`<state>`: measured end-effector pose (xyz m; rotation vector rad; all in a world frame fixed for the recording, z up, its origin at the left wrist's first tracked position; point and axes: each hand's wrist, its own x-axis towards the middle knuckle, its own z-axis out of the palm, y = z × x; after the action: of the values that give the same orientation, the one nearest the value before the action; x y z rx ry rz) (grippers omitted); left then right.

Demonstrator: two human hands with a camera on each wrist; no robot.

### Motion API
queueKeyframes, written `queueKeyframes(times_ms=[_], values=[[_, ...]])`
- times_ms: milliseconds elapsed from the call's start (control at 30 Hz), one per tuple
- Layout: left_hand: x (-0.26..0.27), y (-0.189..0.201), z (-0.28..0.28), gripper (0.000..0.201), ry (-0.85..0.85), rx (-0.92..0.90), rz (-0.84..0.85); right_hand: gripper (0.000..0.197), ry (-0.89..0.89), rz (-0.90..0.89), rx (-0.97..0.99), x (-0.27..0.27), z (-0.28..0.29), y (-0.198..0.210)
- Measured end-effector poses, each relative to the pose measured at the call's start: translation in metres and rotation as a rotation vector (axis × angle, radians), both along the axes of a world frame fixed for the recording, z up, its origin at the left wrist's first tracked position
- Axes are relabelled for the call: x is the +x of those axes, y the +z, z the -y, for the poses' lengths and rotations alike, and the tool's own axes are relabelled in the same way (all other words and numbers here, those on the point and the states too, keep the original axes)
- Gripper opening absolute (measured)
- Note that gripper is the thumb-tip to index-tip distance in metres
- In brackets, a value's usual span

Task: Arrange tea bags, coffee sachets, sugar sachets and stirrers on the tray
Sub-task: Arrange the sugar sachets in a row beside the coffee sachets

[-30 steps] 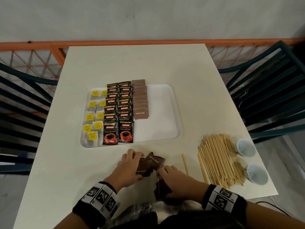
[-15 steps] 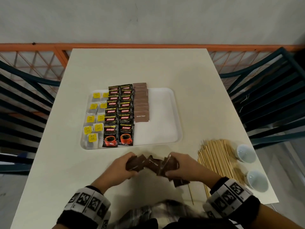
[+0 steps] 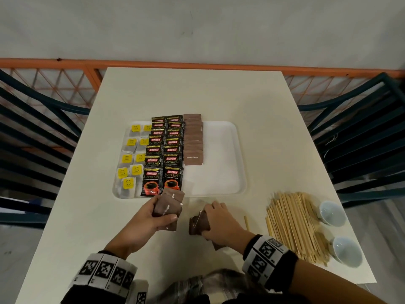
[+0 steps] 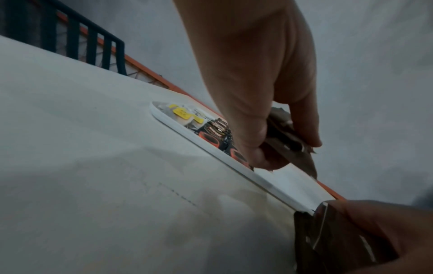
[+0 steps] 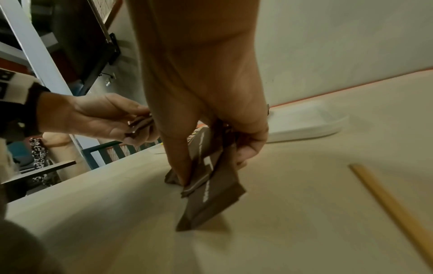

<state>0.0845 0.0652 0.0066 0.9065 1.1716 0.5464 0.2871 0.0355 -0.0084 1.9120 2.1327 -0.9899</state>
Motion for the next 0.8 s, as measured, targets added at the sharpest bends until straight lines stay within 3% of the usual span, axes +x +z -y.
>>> queueKeyframes(times_ms=[133, 233, 333, 433, 600, 667, 733, 800], values=[[0.0, 0.004, -0.004, 0.049, 0.05, -0.028, 0.102, 0.045, -0.094, -0.235, -0.091, 0.007, -0.007, 0.005], [0.0, 0.005, -0.007, 0.056, 0.076, -0.045, 0.17, 0.042, -0.277, -0.513, -0.062, 0.012, -0.02, 0.018], [0.003, 0.006, -0.011, 0.053, 0.096, -0.049, 0.177, 0.043, -0.439, -0.813, -0.059, 0.011, -0.033, 0.035], [0.009, 0.012, -0.016, 0.051, 0.094, -0.057, 0.195, 0.041, -0.494, -1.004, -0.113, 0.003, -0.038, 0.045], [0.021, 0.022, -0.02, 0.056, 0.094, -0.129, 0.34, 0.036, -0.482, -0.947, -0.164, -0.017, -0.038, 0.038], [0.022, 0.026, -0.022, 0.047, 0.12, -0.147, 0.399, 0.037, -0.461, -0.9, -0.132, -0.023, -0.036, 0.033], [0.022, 0.028, -0.021, 0.038, 0.11, -0.134, 0.385, 0.042, -0.407, -0.843, -0.102, -0.025, -0.034, 0.033], [0.023, 0.03, -0.019, 0.045, 0.074, -0.101, 0.341, 0.046, -0.363, -0.782, -0.073, -0.027, -0.032, 0.035]])
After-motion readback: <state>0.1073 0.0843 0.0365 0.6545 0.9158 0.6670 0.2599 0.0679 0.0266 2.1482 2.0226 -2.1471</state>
